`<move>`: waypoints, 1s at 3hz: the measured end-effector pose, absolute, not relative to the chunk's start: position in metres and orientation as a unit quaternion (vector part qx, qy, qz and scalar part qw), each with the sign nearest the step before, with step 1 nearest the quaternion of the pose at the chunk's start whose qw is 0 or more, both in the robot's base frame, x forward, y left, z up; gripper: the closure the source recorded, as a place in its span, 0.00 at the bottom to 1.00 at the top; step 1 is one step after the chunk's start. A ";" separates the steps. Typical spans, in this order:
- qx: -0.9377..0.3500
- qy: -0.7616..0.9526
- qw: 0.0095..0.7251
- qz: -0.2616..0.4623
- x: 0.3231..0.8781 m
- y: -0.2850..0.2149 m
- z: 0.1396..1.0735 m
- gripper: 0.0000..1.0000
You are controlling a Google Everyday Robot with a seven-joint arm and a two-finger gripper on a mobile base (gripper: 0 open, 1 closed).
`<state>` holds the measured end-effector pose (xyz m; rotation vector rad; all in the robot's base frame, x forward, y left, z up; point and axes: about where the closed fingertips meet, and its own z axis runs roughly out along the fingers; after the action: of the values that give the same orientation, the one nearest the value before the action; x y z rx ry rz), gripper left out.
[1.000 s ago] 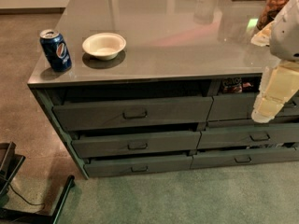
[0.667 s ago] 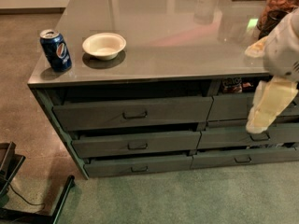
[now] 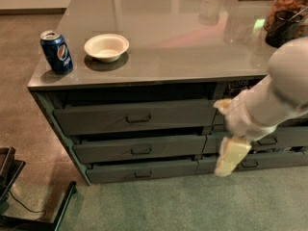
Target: Open bottom drawer
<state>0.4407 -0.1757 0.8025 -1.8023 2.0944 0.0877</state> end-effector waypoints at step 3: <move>-0.650 0.736 0.174 0.071 0.435 -0.144 0.679 0.00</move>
Offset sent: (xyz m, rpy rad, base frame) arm -0.0038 0.0252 -0.0811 0.0283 0.0645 0.0227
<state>0.4351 -0.1437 0.6795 -1.8442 2.0874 0.2009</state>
